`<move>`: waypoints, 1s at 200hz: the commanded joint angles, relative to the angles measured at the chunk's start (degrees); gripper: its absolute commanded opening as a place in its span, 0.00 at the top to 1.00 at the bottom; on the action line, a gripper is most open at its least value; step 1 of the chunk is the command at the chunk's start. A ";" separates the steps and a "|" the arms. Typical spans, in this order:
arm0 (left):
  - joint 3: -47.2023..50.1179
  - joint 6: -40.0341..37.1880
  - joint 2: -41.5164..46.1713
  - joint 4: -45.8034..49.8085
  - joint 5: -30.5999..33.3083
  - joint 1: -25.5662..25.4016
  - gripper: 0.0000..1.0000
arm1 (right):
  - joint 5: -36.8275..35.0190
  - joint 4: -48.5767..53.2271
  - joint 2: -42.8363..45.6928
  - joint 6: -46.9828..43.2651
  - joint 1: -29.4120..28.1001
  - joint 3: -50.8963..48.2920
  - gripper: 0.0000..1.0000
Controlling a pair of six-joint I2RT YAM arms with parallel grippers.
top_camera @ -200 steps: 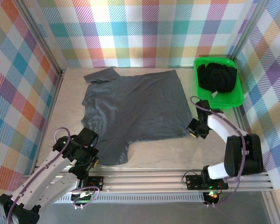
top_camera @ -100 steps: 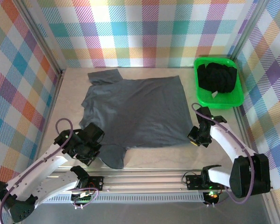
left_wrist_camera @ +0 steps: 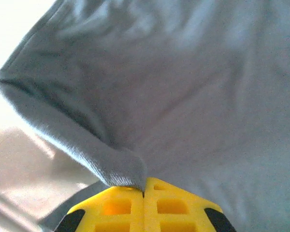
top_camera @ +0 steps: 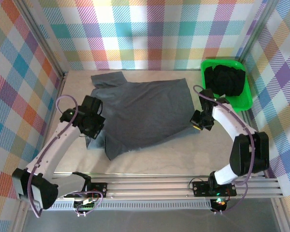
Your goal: Fold and stack the t-shirts
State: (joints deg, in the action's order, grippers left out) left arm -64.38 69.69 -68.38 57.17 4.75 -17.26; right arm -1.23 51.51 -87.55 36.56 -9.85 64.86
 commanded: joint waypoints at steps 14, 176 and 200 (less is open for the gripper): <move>-5.20 -8.61 -3.93 -5.19 -1.65 4.26 1.00 | -2.36 1.07 -5.20 -0.89 0.29 5.97 1.00; -17.84 -19.34 -20.58 -10.49 -2.50 13.01 1.00 | -7.03 2.79 -16.07 2.47 0.99 17.44 1.00; -18.08 -19.50 -21.75 -10.91 -2.71 13.39 1.00 | -6.14 2.85 -18.10 2.23 1.06 19.43 1.00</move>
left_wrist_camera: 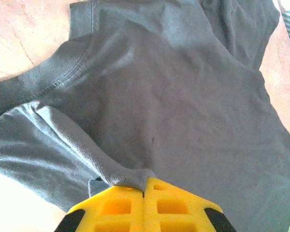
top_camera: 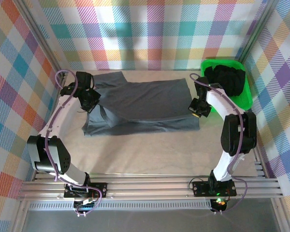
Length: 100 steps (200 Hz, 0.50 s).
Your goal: Fold and stack the t-shirts
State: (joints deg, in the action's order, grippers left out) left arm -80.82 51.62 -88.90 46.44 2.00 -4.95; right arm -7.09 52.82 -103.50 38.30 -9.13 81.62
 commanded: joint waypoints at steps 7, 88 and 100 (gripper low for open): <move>-1.85 -1.61 -1.64 -0.16 0.15 1.15 1.00 | -0.01 1.58 -2.82 0.37 0.34 3.23 1.00; -2.73 -1.80 -5.66 -0.85 1.25 2.52 1.00 | 0.18 2.41 -8.67 -0.07 0.40 8.65 1.00; -2.94 -1.94 -6.29 -1.38 1.10 2.86 1.00 | -0.09 2.55 -9.29 -0.07 0.41 9.46 1.00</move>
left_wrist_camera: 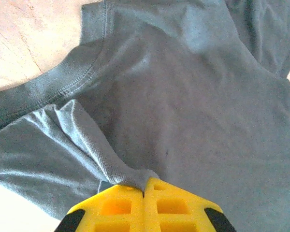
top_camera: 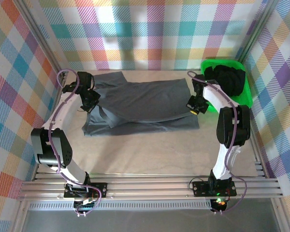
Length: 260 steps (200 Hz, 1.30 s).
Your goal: Fold and stack the t-shirts
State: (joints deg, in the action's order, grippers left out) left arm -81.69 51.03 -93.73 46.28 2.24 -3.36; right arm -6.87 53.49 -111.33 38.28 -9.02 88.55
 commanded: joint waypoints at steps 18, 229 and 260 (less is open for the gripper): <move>-2.74 -1.75 -2.68 -2.22 0.22 1.73 1.00 | -0.43 1.94 -2.66 -0.23 0.38 3.65 1.00; 22.00 6.58 -2.73 -12.94 -4.44 3.90 0.85 | 7.64 -9.62 3.61 -5.32 -0.08 -13.30 0.80; 23.28 7.76 -5.06 -10.84 -1.01 4.59 0.88 | 5.10 -8.22 -0.14 -5.78 -0.45 -13.34 0.79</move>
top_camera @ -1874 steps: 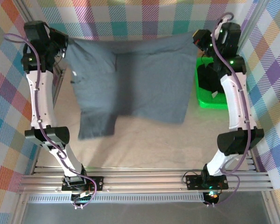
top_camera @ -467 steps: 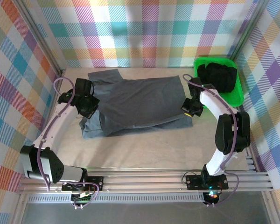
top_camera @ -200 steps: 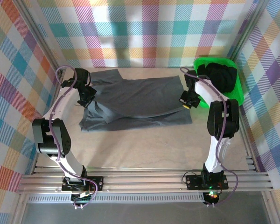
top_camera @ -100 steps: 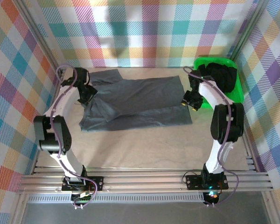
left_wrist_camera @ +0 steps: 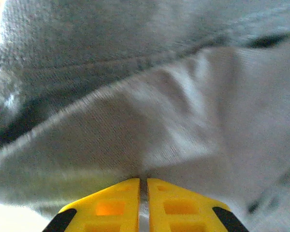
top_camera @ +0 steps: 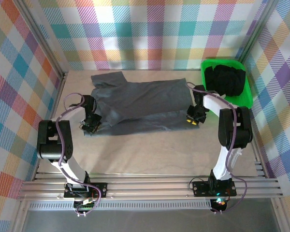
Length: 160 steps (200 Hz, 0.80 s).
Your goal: Fold and stack the t-shirts
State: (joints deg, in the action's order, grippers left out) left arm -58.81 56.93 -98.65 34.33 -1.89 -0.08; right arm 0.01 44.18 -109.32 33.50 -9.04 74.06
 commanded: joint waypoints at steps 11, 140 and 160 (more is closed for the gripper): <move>1.91 1.87 0.92 1.39 4.08 1.31 0.88 | -2.58 2.64 -3.03 -0.99 -0.69 0.64 0.78; 13.51 -1.58 24.12 12.90 3.92 5.84 0.67 | -3.57 6.70 26.75 6.57 -8.58 -22.40 0.58; 11.25 3.03 26.14 13.22 2.41 2.40 0.59 | 1.34 1.64 30.18 2.98 -8.79 -19.79 0.49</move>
State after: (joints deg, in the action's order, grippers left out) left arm -44.01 55.37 -75.64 44.80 2.22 5.19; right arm -2.35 50.63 -83.09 39.55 -17.45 50.65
